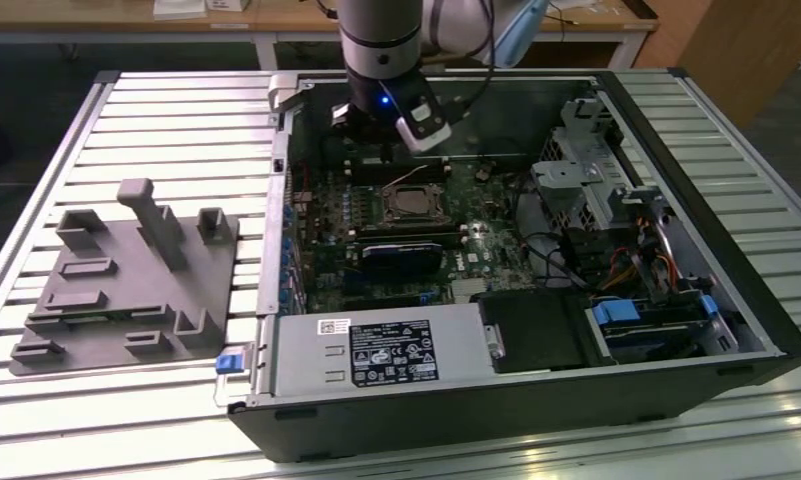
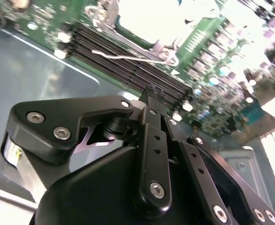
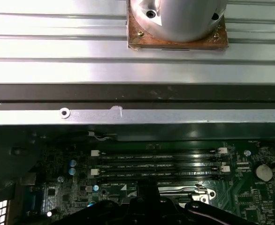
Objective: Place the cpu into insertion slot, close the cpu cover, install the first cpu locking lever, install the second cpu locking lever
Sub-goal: 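Install the first cpu locking lever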
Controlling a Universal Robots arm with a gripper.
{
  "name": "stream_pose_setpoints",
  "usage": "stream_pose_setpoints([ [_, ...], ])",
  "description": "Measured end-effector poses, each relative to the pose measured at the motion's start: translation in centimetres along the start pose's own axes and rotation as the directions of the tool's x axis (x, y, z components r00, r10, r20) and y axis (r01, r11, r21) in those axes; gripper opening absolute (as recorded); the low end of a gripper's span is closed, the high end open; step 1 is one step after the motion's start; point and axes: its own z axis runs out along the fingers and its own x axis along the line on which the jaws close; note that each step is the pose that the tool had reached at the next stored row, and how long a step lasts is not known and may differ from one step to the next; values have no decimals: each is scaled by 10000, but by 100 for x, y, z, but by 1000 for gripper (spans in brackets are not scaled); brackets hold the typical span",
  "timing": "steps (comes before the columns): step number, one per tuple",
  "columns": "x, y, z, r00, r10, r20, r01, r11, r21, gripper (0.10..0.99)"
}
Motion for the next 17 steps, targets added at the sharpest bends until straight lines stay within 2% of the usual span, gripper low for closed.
stream_pose_setpoints([
  [4, 20, -1, 2, 9980, -173, 611, 174, 9998, -22, 106],
  [5, 22, -2, 5, 9971, -206, 730, 208, 9998, -25, 106],
  [6, 22, -4, 12, 9965, -227, 807, 230, 9997, -28, 106],
  [8, 24, -10, 32, 9957, -250, 887, 254, 9997, -30, 106],
  [11, 26, -24, 67, 9950, -272, 963, 276, 9996, -31, 106],
  [17, 20, -53, 143, 9942, -291, 1033, 296, 9996, -31, 106],
])
